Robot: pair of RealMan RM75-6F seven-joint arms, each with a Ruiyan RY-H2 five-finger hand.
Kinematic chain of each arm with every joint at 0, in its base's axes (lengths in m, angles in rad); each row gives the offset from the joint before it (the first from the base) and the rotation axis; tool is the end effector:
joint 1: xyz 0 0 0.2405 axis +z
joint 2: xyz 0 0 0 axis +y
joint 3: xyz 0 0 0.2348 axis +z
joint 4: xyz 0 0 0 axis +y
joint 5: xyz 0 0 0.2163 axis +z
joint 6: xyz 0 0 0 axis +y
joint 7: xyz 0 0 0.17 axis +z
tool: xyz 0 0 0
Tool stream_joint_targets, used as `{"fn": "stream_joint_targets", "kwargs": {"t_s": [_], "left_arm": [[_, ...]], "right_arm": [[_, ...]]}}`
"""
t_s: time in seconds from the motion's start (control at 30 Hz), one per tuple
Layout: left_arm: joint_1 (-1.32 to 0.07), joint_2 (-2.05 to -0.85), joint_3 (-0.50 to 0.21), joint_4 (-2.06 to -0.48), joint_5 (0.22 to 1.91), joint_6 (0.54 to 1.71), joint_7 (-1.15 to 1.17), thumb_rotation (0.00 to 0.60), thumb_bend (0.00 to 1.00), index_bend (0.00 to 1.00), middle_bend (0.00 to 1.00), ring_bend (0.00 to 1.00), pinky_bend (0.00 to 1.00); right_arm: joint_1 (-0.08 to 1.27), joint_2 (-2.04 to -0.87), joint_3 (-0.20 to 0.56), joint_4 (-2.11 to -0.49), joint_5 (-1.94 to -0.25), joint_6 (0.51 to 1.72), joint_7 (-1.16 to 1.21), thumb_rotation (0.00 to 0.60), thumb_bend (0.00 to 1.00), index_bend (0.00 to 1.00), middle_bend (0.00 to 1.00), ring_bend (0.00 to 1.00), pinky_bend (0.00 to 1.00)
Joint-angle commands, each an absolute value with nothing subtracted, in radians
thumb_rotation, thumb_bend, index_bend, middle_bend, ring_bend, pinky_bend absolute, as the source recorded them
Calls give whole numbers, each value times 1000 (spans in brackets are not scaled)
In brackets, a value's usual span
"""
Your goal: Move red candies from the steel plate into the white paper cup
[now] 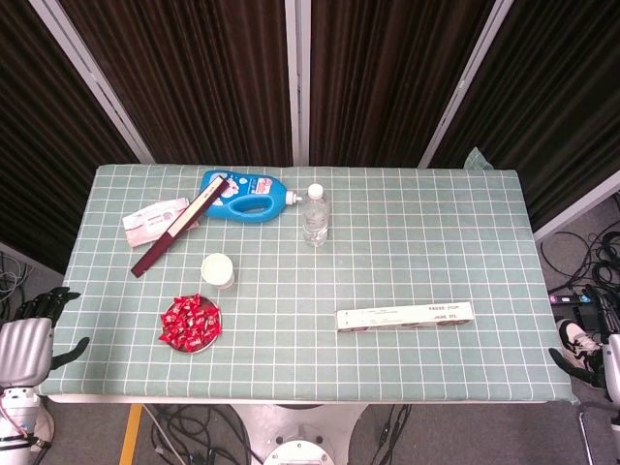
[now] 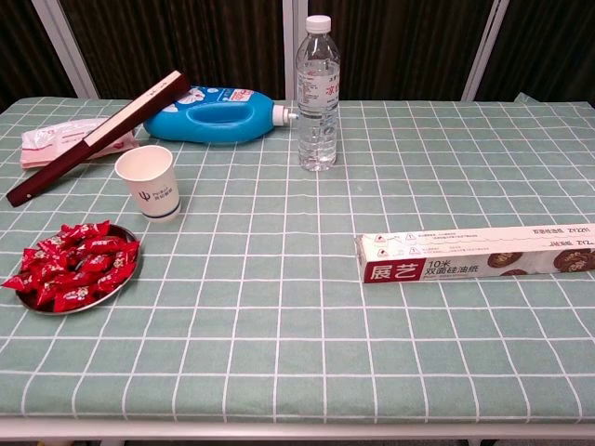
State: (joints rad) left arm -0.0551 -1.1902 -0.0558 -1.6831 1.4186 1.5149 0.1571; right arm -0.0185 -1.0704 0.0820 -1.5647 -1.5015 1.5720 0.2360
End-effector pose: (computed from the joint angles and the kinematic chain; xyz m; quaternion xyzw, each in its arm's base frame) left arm -0.2887 0.1964 0.1258 -0.5642 -0.4037 -0.3674 0.6195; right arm -0.3175 -0.1809 0.1827 0.5232 -0.4160 0.4396 0.5999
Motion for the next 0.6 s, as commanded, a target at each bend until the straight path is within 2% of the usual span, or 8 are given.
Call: {"fn": "stream_joint_targets", "kwargs": {"t_s": [0.03,0.33,0.37,0.43,0.47,0.53,0.57,0.6], "left_arm": [[-56,-1193,-57,-1679,1417,1513,153,600,214,318,293,235,263],[-96,-1186,-75,-1676,1402,1448,135,600,204,320,297,261,283],[-109,-1180,-77,-1677,1401,1428,134,600,200,327,304,310,331],[-142,-1172,-84,-1666,1418,1392,141,600,198,344,325,433,501],[-159,-1173,-87,-1660,1431,1376,145,600,198,356,347,531,668],[-186,-1178,-88,-1650,1453,1351,148,600,197,372,381,674,919],[-205,-1182,-87,-1645,1464,1330,155,600,198,375,388,719,979],[-220,-1187,-88,-1640,1471,1314,161,600,198,376,389,736,995]], "right_arm": [[-17,-1070,81,-1567,-1504,1571,235,600,81,43,139,0,188],[-12,-1069,90,-1556,-1506,1577,251,600,79,15,113,0,186],[-10,-1068,91,-1555,-1507,1575,251,600,79,10,108,0,186],[-6,-1064,93,-1556,-1511,1574,251,600,79,8,101,0,186],[-5,-1062,93,-1557,-1515,1575,252,600,79,8,98,0,186],[-3,-1059,93,-1558,-1518,1577,253,600,78,8,96,0,186],[-3,-1058,92,-1559,-1518,1575,254,600,78,8,96,0,186],[-2,-1057,92,-1559,-1517,1572,254,600,78,7,96,0,186]]}}
